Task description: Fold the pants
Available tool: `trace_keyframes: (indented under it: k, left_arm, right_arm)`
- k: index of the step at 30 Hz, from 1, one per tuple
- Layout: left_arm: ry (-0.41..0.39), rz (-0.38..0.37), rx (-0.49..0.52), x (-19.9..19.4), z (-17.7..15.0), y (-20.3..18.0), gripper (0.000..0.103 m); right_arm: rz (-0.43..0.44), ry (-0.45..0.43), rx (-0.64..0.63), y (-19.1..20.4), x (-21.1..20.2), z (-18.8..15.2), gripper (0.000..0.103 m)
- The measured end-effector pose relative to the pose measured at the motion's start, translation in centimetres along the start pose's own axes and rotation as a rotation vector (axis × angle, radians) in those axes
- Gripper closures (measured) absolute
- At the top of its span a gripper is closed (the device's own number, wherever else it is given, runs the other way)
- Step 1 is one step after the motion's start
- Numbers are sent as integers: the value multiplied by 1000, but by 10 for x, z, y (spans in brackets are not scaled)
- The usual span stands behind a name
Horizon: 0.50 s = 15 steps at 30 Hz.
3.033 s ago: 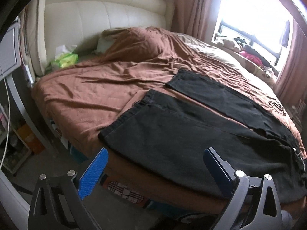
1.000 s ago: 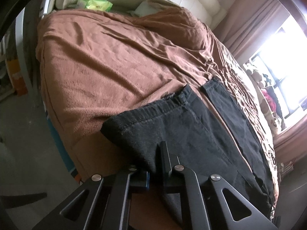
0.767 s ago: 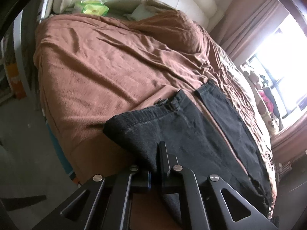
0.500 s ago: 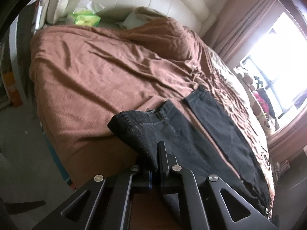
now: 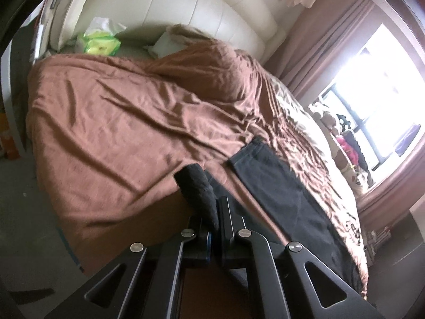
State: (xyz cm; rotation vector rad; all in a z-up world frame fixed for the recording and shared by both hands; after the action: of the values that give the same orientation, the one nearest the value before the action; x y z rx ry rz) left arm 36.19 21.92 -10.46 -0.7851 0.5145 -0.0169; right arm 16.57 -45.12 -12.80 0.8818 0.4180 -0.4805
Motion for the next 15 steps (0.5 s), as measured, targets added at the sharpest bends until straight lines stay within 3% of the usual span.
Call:
trace_keyframes:
  k: [15]
  left_arm:
    - [-14,-64,-32,33,43,-30,100]
  right_arm:
    - [-26,-12,-72,49,8,28,99]
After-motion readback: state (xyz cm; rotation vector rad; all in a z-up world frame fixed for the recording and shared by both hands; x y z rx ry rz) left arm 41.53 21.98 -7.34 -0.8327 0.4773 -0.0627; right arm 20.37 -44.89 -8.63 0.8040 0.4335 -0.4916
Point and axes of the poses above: each gripper's, at about its wrist camera, not at the fingertips, and x roughly the way its jaws point, y to its left, z to its top, the point moved 5 cm from there along x, roughly the way its jaws point, and after that the axes turned 13 degrees about -z, right-handed, at the moved point
